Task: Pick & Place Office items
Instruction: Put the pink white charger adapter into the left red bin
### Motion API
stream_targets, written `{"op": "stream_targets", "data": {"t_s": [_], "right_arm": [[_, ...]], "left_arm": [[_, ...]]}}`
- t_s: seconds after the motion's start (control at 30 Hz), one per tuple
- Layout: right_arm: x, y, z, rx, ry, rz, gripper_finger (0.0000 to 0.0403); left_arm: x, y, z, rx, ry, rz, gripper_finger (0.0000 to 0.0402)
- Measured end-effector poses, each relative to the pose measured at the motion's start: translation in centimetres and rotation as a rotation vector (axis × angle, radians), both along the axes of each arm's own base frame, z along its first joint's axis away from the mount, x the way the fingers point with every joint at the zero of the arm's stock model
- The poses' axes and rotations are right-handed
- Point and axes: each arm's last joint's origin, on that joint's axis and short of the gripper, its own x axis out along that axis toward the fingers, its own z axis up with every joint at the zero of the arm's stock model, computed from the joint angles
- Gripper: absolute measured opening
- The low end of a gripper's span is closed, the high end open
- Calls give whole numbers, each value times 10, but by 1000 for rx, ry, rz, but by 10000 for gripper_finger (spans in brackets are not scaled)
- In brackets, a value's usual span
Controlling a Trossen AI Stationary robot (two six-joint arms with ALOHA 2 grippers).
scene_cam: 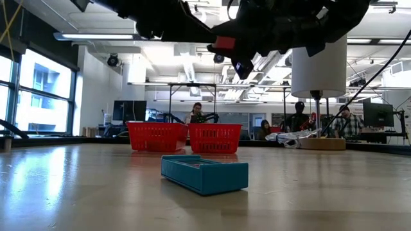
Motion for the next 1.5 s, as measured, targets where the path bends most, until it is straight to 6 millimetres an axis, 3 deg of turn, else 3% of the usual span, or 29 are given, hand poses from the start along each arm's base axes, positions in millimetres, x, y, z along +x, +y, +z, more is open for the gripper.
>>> {"op": "stream_targets", "data": {"t_s": [0.37, 0.77, 1.0, 1.13, 1.3, 1.5], "right_arm": [[0, 0, 2, 16, -16, -13, 121], [0, 0, 2, 21, -20, -17, 121], [1, 0, 3, 21, -25, -15, 121], [0, 0, 2, 26, -21, -9, 121], [0, 0, 2, 46, -12, -2, 123], [1, 0, 3, 41, -14, -17, 163]], "left_arm": [[6, 9, 2, 4, -44, -35, 241], [27, -1, -21, 144, -104, 34, 241], [26, -4, -20, 138, -125, 60, 239], [26, -4, -20, 125, -129, 63, 215], [26, -3, -20, 138, -122, 70, 157], [25, -5, -21, 126, -120, 95, 131]]}}
